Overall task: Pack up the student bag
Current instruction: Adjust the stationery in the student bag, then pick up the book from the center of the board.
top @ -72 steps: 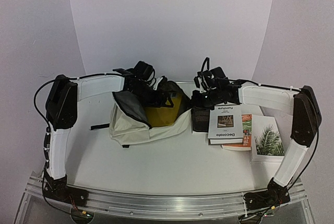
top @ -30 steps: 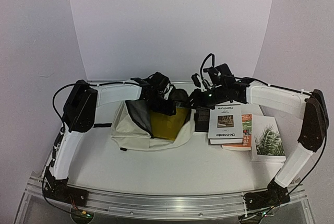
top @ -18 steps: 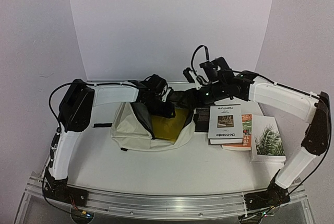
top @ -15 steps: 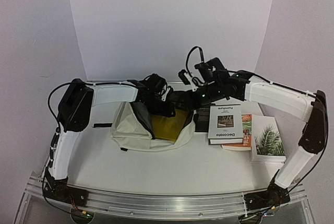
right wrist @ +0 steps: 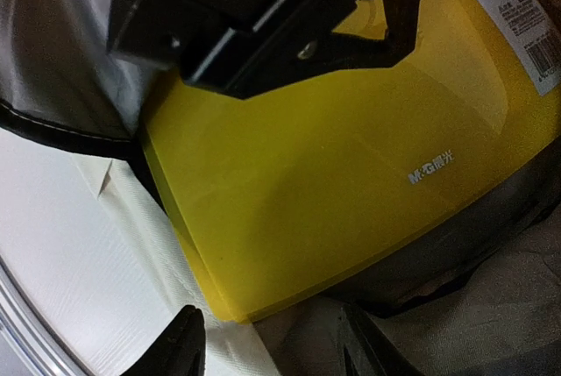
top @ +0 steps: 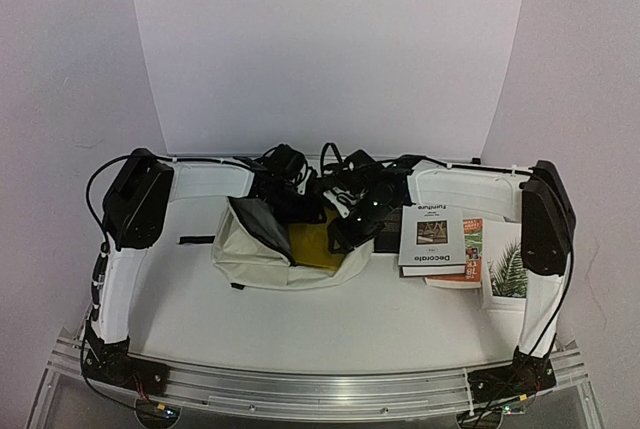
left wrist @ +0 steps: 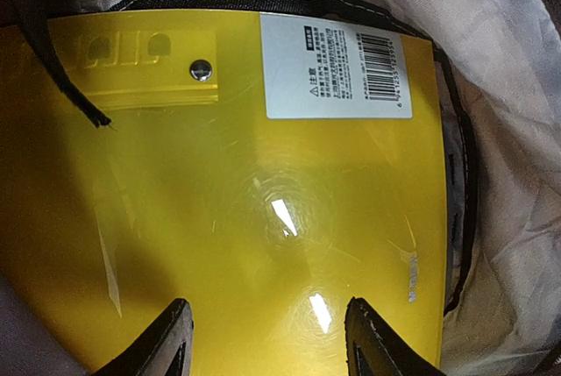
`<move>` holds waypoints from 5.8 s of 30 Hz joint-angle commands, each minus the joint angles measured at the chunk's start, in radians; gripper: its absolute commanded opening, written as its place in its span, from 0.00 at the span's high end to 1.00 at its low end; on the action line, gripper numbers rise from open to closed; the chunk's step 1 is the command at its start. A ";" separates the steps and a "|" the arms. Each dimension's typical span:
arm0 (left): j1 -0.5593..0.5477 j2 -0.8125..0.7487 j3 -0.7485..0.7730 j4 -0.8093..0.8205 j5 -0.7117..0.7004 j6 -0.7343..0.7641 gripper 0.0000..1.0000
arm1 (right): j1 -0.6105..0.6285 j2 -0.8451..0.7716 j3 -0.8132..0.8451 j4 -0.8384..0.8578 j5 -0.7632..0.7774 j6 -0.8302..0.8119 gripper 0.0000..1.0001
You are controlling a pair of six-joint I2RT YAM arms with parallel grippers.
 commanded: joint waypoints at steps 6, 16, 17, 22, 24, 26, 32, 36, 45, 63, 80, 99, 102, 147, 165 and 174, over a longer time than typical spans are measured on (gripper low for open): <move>0.020 -0.031 0.005 0.005 0.008 -0.021 0.40 | 0.013 0.048 0.009 -0.122 -0.034 -0.033 0.51; 0.021 -0.001 0.025 0.007 0.017 -0.027 0.40 | 0.029 0.058 -0.017 -0.131 -0.235 -0.048 0.59; 0.021 0.001 0.025 0.006 0.017 -0.026 0.40 | 0.034 0.061 -0.016 -0.134 -0.243 -0.049 0.60; 0.024 0.006 0.020 0.011 0.015 -0.030 0.40 | 0.043 0.047 -0.018 -0.130 -0.253 -0.057 0.78; 0.024 0.007 0.015 0.015 0.017 -0.032 0.39 | 0.044 0.037 -0.020 -0.120 -0.268 -0.057 0.85; 0.025 0.008 0.011 0.019 0.017 -0.035 0.39 | 0.045 0.028 -0.026 -0.108 -0.272 -0.051 0.89; 0.030 0.015 0.003 0.023 0.017 -0.040 0.39 | 0.045 0.005 -0.051 -0.079 -0.335 -0.047 1.00; 0.036 0.017 -0.012 0.032 0.016 -0.047 0.39 | 0.044 -0.036 -0.064 -0.074 -0.382 -0.043 1.00; 0.040 -0.017 -0.029 0.050 0.005 -0.039 0.38 | 0.045 -0.163 -0.071 -0.008 -0.340 0.009 0.94; 0.066 -0.339 -0.112 0.057 0.096 0.006 0.26 | -0.011 -0.380 -0.090 0.128 0.127 0.193 0.21; 0.197 -0.690 -0.406 0.008 -0.041 -0.056 0.07 | -0.395 -0.529 -0.343 0.158 0.255 0.395 0.02; 0.247 -0.593 -0.492 0.031 -0.015 -0.096 0.04 | -0.720 -0.551 -0.677 0.344 -0.074 0.457 0.02; 0.248 -0.615 -0.498 0.016 -0.046 -0.081 0.04 | -0.720 -0.560 -0.681 0.344 -0.045 0.453 0.02; 0.333 -0.446 -0.585 0.132 0.053 -0.074 0.83 | -0.722 -0.352 -0.847 0.681 -0.474 0.533 0.12; 0.333 -0.382 -0.544 0.153 0.108 -0.082 0.87 | -0.719 -0.275 -0.819 0.839 -0.754 0.534 0.19; 0.333 -0.373 -0.530 0.150 0.117 -0.082 0.88 | -0.704 -0.298 -0.843 1.025 -0.767 0.660 0.27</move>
